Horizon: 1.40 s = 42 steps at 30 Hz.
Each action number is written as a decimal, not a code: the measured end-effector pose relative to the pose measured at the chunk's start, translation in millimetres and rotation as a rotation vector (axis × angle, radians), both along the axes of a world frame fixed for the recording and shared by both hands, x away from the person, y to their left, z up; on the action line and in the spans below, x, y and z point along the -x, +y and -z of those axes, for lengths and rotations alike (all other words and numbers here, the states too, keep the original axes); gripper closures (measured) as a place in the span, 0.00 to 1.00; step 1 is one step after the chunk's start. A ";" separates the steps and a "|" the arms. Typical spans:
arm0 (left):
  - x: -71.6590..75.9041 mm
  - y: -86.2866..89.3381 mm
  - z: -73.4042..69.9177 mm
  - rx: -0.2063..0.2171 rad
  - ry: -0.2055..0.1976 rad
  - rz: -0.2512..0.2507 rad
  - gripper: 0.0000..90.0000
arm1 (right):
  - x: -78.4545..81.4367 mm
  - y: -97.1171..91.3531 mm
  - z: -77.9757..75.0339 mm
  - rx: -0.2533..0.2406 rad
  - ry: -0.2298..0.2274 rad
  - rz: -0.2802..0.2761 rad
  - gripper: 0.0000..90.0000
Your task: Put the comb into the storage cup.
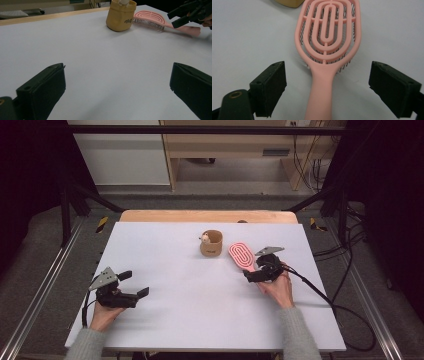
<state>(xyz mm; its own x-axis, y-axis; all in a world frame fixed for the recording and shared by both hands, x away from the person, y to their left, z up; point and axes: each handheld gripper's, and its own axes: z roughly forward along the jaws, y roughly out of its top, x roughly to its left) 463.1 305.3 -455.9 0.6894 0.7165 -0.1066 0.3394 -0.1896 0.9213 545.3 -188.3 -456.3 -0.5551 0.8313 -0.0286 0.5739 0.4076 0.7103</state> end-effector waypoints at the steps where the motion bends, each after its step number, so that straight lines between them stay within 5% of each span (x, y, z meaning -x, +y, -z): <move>1: 0.0 0.0 0.0 0.000 0.001 0.000 0.00 | -0.2 0.8 1.5 0.002 0.011 -0.006 0.22; 26: 0.1 0.3 -0.3 0.002 -0.001 0.001 0.00 | -1.8 3.0 7.5 0.023 0.078 -0.009 0.61; 42: 0.2 0.4 -0.4 0.002 -0.002 0.001 0.00 | -4.2 3.3 9.6 0.032 0.084 0.001 0.67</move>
<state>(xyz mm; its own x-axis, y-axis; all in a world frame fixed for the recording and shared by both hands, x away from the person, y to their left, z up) 463.0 305.7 -455.5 0.6902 0.7156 -0.1069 0.3378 -0.1881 0.9222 549.5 -185.0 -465.9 -0.5560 0.8312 -0.0091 0.6310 0.4291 0.6463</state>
